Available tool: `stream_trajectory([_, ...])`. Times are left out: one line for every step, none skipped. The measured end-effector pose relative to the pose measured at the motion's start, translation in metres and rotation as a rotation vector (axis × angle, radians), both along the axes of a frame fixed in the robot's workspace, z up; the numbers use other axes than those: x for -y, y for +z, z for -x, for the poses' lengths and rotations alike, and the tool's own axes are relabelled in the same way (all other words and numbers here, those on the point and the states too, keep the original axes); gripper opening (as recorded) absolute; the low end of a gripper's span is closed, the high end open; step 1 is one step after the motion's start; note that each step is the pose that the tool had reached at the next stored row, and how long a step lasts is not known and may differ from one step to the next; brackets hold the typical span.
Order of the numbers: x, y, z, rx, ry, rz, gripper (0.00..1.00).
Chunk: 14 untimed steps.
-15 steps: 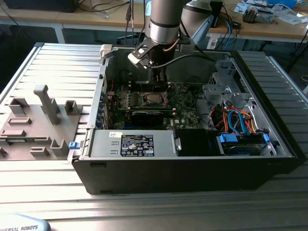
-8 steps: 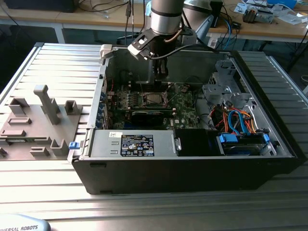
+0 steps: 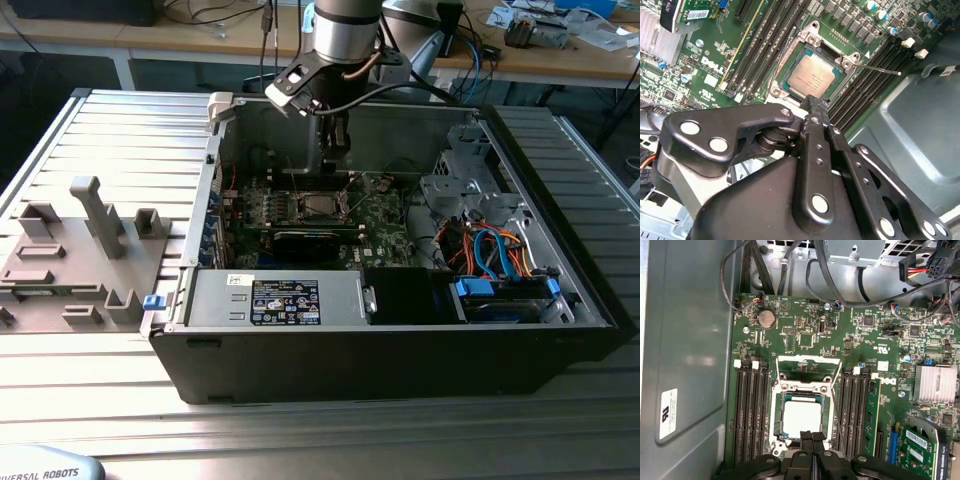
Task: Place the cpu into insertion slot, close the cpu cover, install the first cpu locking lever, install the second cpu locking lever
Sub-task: 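Close the cpu cover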
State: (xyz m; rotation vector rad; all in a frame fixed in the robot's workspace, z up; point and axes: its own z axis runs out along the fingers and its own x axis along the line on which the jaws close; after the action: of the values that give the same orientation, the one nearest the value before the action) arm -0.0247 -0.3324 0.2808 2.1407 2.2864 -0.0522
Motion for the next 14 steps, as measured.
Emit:
stream_trajectory([0.0000, 0.0001, 0.0000, 0.0000, 0.000, -0.0001, 0.11])
stream_trajectory([0.0000, 0.0002, 0.0000, 0.0000, 0.000, 0.0000, 0.11])
stream_trajectory([0.0000, 0.0002, 0.0000, 0.0000, 0.000, -0.0001, 0.11])
stream_trajectory([0.0000, 0.0003, 0.0000, 0.0000, 0.000, 0.0000, 0.11])
stream_trajectory([0.0000, 0.0003, 0.0000, 0.0000, 0.000, -0.0001, 0.11])
stream_trajectory([0.0000, 0.0005, -0.0007, -0.0001, 0.000, 0.0003, 0.11])
stream_trajectory([0.0000, 0.0004, -0.0014, 0.0000, 0.000, 0.0007, 0.11])
stream_trajectory([0.0000, 0.0003, -0.0018, 0.0000, 0.000, 0.0007, 0.11])
stream_trajectory([0.0000, 0.0003, -0.0023, 0.0000, 0.000, 0.0007, 0.11])
stream_trajectory([0.0000, 0.0002, -0.0027, 0.0000, 0.000, 0.0009, 0.11])
stream_trajectory([0.0000, 0.0001, -0.0035, 0.0000, 0.000, 0.0011, 0.11])
stream_trajectory([0.0000, 0.0000, -0.0043, 0.0000, 0.000, 0.0015, 0.11])
stream_trajectory([0.0000, -0.0001, -0.0056, 0.0000, 0.000, 0.0023, 0.11])
stream_trajectory([-0.0001, -0.0002, -0.0077, 0.0000, 0.000, 0.0041, 0.11])
